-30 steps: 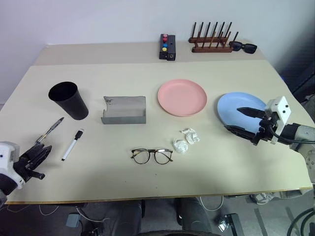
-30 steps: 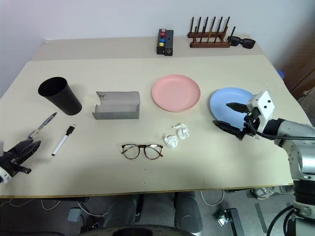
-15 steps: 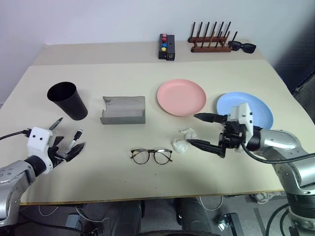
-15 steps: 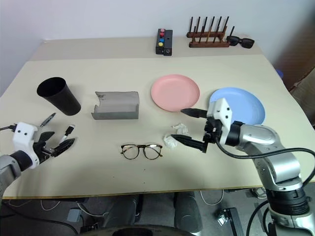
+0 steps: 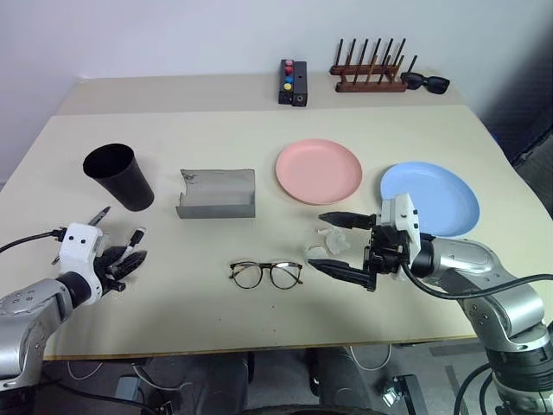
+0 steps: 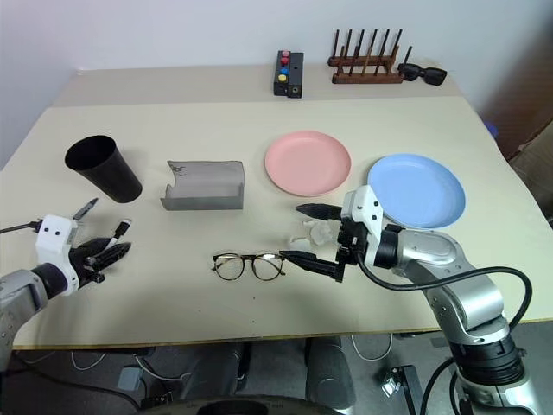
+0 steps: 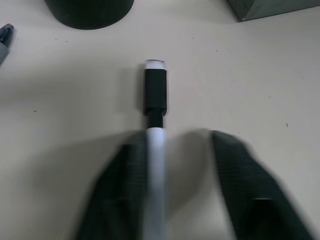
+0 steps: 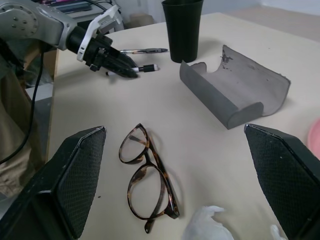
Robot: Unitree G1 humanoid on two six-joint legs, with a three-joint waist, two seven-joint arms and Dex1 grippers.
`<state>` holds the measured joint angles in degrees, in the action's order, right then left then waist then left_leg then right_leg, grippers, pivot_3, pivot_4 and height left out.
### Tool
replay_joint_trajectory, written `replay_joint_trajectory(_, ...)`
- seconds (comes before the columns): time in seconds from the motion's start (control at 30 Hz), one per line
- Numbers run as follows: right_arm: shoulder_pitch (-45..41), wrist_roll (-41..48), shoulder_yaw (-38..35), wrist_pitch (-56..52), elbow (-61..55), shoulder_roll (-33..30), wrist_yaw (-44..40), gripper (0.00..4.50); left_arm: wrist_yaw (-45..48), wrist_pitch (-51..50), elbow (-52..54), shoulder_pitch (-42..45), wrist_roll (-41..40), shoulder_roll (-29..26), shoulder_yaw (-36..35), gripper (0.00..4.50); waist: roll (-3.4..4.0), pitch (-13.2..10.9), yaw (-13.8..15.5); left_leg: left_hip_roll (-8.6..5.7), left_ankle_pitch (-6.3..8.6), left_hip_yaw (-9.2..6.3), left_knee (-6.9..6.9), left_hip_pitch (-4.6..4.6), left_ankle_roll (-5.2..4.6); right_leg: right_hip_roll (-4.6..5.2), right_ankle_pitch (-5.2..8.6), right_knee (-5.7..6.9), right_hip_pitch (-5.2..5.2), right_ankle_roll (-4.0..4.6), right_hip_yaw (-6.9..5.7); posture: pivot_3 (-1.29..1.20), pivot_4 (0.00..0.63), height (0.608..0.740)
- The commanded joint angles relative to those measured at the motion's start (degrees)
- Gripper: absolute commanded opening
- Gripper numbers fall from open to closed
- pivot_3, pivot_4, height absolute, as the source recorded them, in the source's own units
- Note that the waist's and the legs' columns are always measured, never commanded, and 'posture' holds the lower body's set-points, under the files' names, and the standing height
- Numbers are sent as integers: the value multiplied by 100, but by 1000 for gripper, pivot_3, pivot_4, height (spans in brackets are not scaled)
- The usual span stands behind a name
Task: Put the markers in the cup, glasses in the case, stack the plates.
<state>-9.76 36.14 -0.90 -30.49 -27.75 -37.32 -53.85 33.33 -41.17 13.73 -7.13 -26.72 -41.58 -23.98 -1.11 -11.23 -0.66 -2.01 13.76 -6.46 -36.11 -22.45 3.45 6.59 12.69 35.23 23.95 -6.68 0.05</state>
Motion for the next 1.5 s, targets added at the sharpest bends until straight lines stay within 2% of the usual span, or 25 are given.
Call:
replay_joint_trajectory(0.03, 7, 57, -33, 135, -93, 49, -13, 4500, -36, -6, 22, 28, 34, -28, -76, 12, 0, 0, 1, 0, 0, 0, 0, 0, 0, 0, 0, 0, 0, 0, 0, 0, 150, 734)
replay_joint_trajectory(0.23, -20, 38, 16, 196, 4, 99, -19, 4500, 109, 187, 105, -90, 106, -111, -109, 12, 1, 0, 1, 0, 0, 0, 1, 0, 0, 0, 0, 0, 0, 0, 0, 0, 150, 734)
replay_joint_trajectory(0.4, -92, 3, 79, 260, 125, 153, -43, 4500, 670, 868, 657, -204, -357, 40, -477, 12, 0, 0, 0, 0, 0, 0, 2, -1, 0, 1, 0, -1, 2, 1, 0, 0, 150, 734)
replay_joint_trajectory(0.57, -223, -25, 140, 325, 256, 248, -73, 4500, 619, 917, 1123, 396, -1306, 330, -983, 12, 0, 0, 21, 0, 0, -4, -2, -3, 0, 2, 0, -1, 1, 1, -3, 0, 150, 734)
replay_joint_trajectory(0.7, -465, -93, 194, 472, 399, 462, 4, 4500, 8, 1625, 923, 1368, -1083, 515, -1169, 12, -2, 1, 10, -1, -1, -4, -3, -2, 0, 0, -2, 1, -1, 0, -3, 0, 150, 734)
replay_joint_trajectory(0.77, -555, -141, 208, 533, 462, 547, 39, 4500, -301, 1952, 692, 1691, -822, 590, -1207, 12, -1, 1, -3, -2, -1, -4, -2, -1, 1, -1, -4, 1, -3, -2, -2, 0, 150, 734)
replay_joint_trajectory(0.87, -813, -279, 292, 699, 667, 789, 177, 4500, -1082, 3228, -312, 2424, 344, 607, -1066, 12, -1, 1, -14, -2, -1, -2, 0, 2, 0, -4, -12, 1, -2, -17, -1, 0, 150, 734)
replay_joint_trajectory(1.03, -1067, -312, 412, 775, 777, 1112, 253, 4500, -1605, 4602, -1649, 3142, 1124, 875, -705, 12, -1, 1, 13, -2, -1, -4, -2, 2, 0, -9, -17, -1, -5, -21, -1, 0, 150, 734)
replay_joint_trajectory(1.23, -1424, -8, 420, 618, 947, 1719, 498, 4500, -1619, 5543, -2962, 3830, 1238, 1198, -365, 12, -4, 2, -4, -3, -2, -9, -6, 1, 1, -9, -30, 0, -7, -43, -2, 0, 150, 734)
replay_joint_trajectory(1.5, -1502, -19, 666, 570, 963, 2098, 542, 4500, -1464, 6184, -3939, 4170, 1210, 1320, -105, 12, -4, 2, -42, -3, -2, -10, -1, 1, 0, -10, -31, 6, 0, -46, -2, 0, 150, 734)
